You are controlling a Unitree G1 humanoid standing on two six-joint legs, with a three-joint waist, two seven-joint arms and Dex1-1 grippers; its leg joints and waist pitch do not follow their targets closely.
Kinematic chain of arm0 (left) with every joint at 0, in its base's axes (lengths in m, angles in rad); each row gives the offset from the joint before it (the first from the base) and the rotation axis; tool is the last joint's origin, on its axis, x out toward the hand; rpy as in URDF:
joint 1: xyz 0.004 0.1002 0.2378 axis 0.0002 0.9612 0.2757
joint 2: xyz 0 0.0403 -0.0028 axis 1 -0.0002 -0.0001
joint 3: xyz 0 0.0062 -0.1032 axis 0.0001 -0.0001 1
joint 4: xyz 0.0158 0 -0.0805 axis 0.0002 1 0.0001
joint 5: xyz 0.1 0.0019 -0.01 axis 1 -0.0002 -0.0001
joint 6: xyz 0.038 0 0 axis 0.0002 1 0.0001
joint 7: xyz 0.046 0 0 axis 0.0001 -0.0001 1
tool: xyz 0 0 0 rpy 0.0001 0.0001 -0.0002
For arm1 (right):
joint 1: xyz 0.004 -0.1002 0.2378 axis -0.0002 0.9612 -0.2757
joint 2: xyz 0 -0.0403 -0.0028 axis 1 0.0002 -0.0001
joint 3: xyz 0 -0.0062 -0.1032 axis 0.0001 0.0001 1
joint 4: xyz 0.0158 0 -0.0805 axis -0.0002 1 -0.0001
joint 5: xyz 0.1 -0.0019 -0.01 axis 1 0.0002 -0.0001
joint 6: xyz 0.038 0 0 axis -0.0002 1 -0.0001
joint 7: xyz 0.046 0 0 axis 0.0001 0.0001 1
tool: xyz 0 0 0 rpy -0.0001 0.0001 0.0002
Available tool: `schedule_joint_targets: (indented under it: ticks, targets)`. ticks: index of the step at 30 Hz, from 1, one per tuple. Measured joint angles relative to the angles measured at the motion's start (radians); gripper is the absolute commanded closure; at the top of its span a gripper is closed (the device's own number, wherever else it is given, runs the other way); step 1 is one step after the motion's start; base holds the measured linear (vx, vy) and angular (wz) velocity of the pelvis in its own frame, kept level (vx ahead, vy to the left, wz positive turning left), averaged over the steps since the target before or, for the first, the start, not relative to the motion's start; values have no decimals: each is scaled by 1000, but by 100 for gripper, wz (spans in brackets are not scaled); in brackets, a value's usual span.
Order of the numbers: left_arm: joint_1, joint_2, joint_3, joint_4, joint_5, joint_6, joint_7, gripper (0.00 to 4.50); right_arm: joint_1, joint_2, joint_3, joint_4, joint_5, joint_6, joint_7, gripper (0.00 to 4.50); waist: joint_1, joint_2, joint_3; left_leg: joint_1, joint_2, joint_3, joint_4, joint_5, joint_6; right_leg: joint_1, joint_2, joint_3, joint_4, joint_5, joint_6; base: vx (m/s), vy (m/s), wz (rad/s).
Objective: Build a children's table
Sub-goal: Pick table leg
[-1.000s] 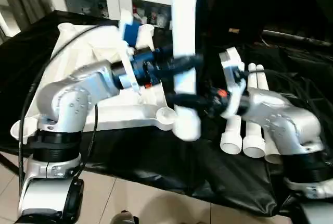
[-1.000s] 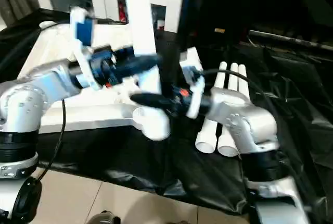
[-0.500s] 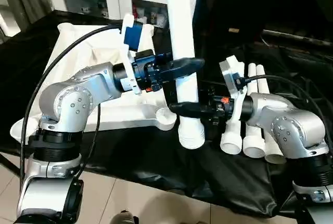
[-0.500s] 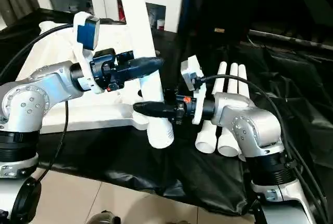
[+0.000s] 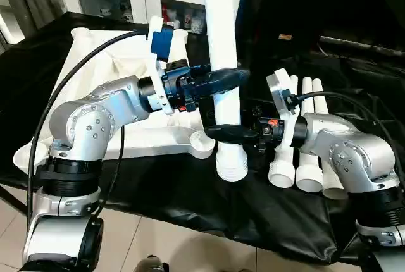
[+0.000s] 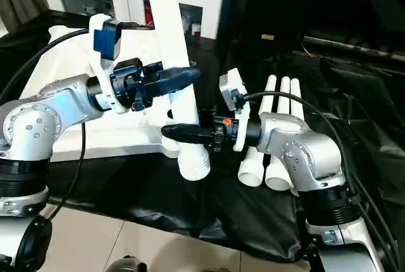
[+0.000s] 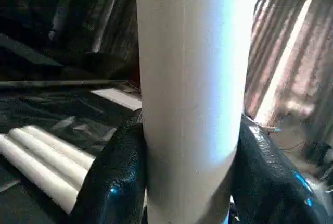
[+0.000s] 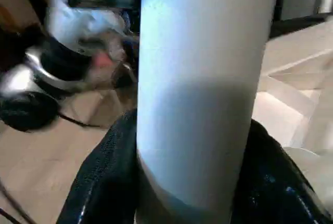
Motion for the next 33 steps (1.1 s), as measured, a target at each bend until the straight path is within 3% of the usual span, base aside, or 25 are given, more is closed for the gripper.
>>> schedule_joint_targets:
  ticks: [2, 6, 16, 33]
  targets:
    - [-7, 13, -30, 0, 58, -41, 5, 266, -4, 24, 9, 21, -41, -31, -40, 194, -1, 0, 0, 0, 0, 0, 0, 0, 0, 0, 0, 0, 0, 0, 0, 0, 0, 0]
    - [-38, 12, -65, 14, 148, -79, 87, 266, -17, 72, 28, 62, -126, -110, -147, 166, -4, 0, 0, 0, 0, 0, 0, 1, -1, 0, 0, 0, 1, 0, 0, 0, 0, 0]
    - [-97, 13, -78, 57, 243, -78, 209, 266, -60, 99, 37, 128, -216, -155, -238, 161, -11, -1, 0, -1, 0, 0, 0, 1, -1, 0, 0, 0, 1, 0, 1, 0, 0, 0]
    - [-77, 11, -79, 27, 219, -50, 159, 267, -59, 60, 60, 141, -218, -152, -137, 161, -10, -1, 0, -1, 0, 0, 0, 1, -1, 0, 0, 0, 1, 0, 0, 0, 0, 0]
